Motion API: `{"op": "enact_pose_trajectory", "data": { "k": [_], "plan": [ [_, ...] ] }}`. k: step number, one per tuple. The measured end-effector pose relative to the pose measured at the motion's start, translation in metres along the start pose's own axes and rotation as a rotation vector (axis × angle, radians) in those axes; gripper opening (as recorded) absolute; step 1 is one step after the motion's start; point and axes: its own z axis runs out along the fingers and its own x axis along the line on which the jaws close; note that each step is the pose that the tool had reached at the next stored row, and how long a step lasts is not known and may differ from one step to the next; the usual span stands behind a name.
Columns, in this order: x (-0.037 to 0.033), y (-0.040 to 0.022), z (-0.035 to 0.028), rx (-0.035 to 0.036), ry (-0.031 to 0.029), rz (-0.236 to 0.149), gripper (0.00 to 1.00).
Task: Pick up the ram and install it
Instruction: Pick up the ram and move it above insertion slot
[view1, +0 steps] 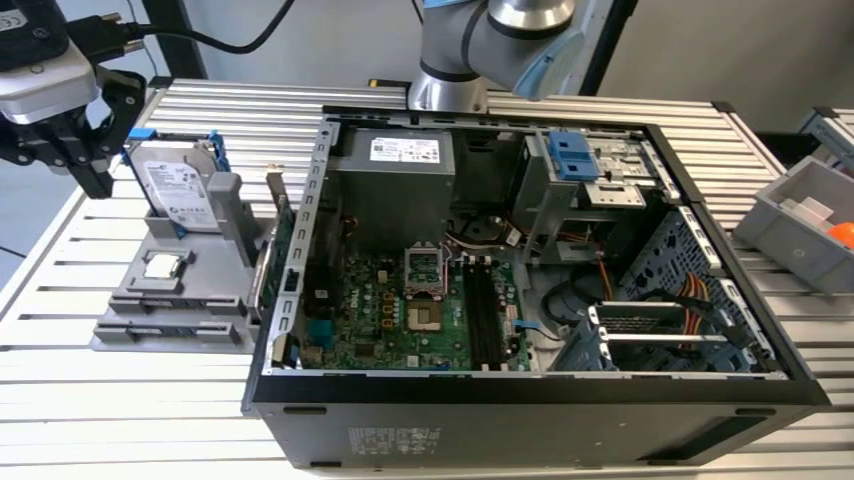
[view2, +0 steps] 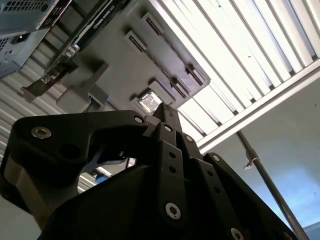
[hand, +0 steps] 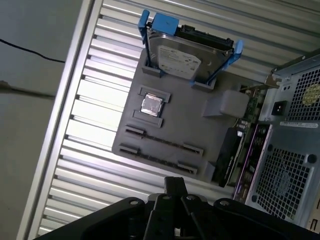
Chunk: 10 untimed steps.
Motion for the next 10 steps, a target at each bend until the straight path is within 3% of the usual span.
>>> {"op": "enact_pose_trajectory", "data": {
  "k": [10],
  "plan": [
    [0.0,0.0,0.0,-0.0002,0.0033,-0.07,0.0]
  ]
}}
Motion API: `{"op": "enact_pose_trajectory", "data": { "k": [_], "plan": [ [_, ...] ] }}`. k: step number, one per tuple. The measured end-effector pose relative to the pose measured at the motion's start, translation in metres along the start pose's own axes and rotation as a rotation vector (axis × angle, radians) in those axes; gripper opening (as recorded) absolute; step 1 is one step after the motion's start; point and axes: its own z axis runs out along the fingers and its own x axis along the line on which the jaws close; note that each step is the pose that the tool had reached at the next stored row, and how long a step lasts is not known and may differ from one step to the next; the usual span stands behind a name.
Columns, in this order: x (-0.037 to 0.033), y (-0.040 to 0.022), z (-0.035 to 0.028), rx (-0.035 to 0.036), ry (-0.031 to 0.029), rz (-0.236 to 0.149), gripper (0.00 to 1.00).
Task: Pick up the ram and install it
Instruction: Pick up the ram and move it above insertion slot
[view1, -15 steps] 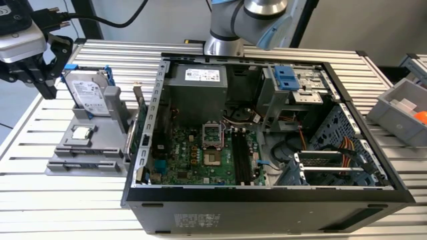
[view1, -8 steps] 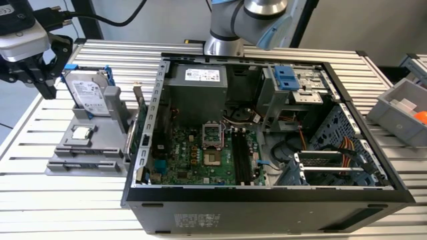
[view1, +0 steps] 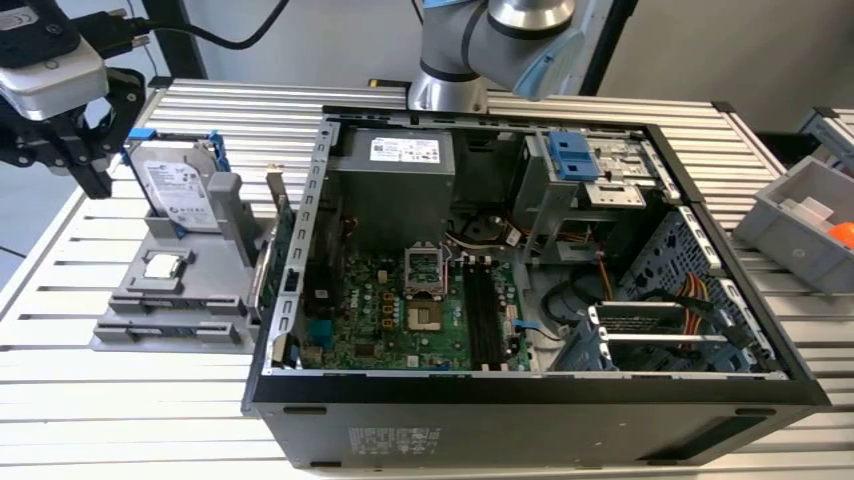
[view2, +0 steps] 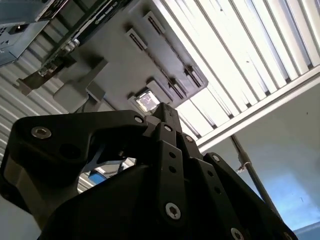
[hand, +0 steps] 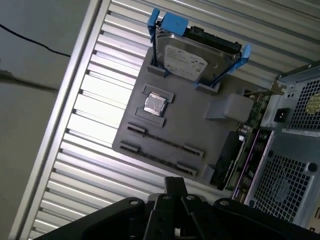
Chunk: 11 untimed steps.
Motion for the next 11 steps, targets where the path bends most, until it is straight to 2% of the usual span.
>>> {"op": "enact_pose_trajectory", "data": {
  "k": [11],
  "plan": [
    [0.0,0.0,0.0,-0.0001,0.0051,-0.105,0.0]
  ]
}}
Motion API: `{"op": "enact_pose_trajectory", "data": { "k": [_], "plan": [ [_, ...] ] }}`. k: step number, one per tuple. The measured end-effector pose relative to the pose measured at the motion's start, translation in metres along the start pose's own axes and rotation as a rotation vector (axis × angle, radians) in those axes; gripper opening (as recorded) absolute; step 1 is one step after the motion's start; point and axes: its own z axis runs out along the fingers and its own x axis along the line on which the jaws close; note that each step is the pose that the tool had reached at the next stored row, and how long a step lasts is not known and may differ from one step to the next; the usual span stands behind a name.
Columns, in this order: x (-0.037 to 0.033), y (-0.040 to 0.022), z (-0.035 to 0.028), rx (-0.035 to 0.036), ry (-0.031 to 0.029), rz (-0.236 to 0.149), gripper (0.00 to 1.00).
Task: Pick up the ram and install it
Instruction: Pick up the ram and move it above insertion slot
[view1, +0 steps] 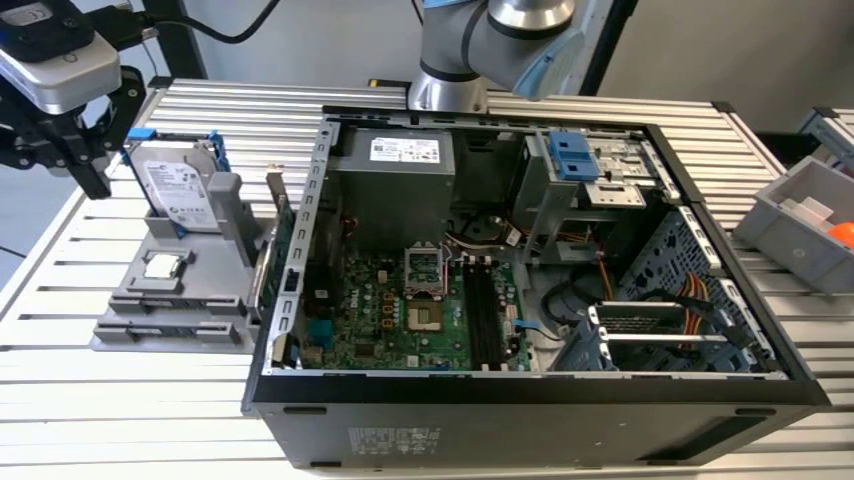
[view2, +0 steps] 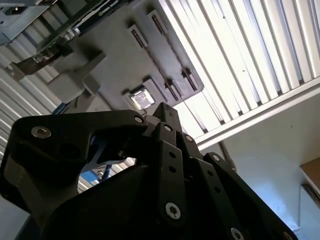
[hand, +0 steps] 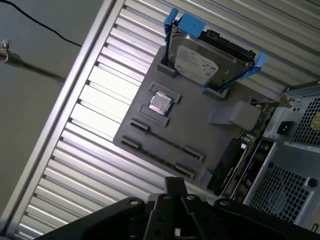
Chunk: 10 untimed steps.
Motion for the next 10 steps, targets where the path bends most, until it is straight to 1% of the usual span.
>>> {"op": "enact_pose_trajectory", "data": {
  "k": [10],
  "plan": [
    [0.0,0.0,-0.0005,0.0015,0.0035,-0.056,0.0]
  ]
}}
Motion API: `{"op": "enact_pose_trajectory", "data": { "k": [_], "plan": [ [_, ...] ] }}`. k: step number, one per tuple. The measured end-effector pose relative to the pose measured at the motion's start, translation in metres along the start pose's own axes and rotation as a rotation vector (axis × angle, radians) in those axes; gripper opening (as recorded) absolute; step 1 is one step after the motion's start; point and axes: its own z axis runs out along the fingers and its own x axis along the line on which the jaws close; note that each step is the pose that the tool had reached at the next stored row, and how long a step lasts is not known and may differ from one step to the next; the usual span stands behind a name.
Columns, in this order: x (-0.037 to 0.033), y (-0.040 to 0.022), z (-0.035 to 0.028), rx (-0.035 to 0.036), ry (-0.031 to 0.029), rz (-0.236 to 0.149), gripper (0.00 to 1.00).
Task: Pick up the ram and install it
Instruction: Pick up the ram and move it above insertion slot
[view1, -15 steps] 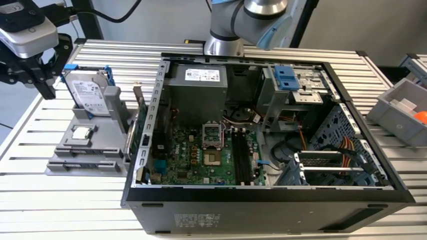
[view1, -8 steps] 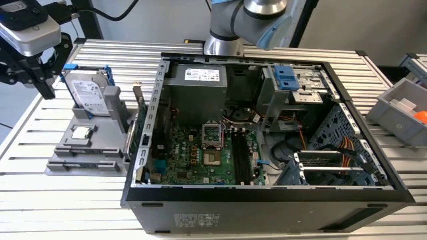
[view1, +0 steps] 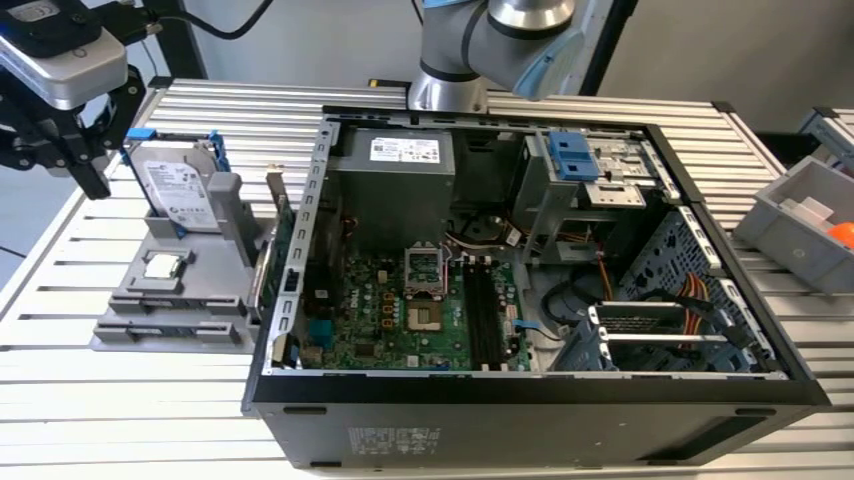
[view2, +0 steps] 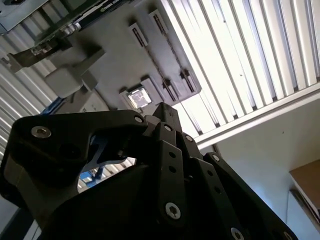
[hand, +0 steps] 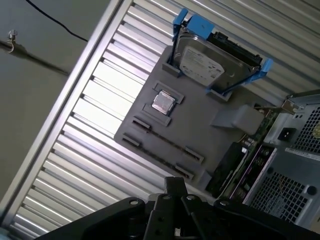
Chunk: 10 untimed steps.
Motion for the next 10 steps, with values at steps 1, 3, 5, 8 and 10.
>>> {"op": "enact_pose_trajectory", "data": {
  "k": [1,3,5,8,10],
  "plan": [
    [0.0,0.0,0.0,0.0002,0.0005,-0.007,0.0],
    [0.0,0.0,-0.0001,0.0006,0.0013,-0.021,0.0],
    [0.0,0.0001,-0.0001,0.001,0.0023,-0.036,0.0],
    [0.0,0.0001,-0.0001,0.0016,0.0037,-0.058,0.0],
    [0.0,0.0,-0.0001,0.0021,0.0046,-0.073,0.0]
  ]
}}
